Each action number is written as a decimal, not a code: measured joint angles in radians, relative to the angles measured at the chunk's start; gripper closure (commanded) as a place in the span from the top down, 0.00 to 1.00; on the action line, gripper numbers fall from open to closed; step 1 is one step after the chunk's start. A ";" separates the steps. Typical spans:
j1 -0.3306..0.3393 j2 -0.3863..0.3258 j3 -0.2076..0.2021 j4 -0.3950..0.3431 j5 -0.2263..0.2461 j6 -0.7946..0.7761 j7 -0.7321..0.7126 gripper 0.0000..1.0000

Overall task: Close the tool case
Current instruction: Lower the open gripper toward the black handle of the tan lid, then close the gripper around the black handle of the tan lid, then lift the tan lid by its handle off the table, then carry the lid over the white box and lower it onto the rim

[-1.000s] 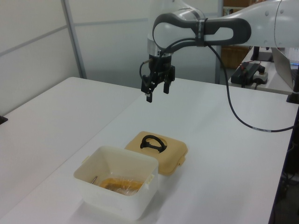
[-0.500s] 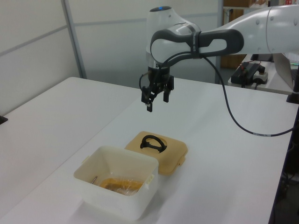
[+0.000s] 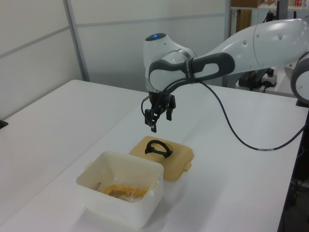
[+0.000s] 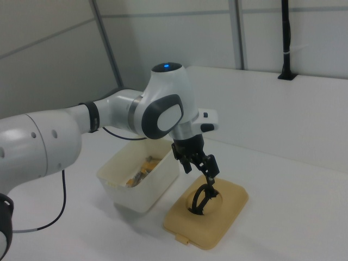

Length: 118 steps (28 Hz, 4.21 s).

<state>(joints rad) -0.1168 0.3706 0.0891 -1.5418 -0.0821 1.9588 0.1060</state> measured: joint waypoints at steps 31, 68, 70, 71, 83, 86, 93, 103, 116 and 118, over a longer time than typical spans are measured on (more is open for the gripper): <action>0.003 0.102 0.050 -0.006 -0.081 0.045 0.007 0.79; -0.031 0.116 0.071 0.021 -0.108 0.077 0.072 0.00; -0.033 0.111 0.071 0.025 -0.108 0.077 0.072 0.00; -0.033 0.108 0.071 0.026 -0.108 0.076 0.072 0.00; -0.034 0.056 0.073 0.101 -0.058 -0.078 -0.011 0.00; -0.034 0.028 0.073 0.122 -0.044 -0.124 -0.024 0.00; -0.034 -0.030 0.075 0.129 -0.018 -0.164 -0.026 0.00; -0.034 -0.045 0.127 0.149 -0.016 -0.187 -0.019 0.00; -0.031 -0.046 0.261 0.152 -0.036 -0.216 0.084 0.00; -0.031 -0.046 0.284 0.153 -0.050 -0.216 0.104 0.00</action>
<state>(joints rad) -0.1479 0.3244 0.3731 -1.3893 -0.1322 1.7432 0.2098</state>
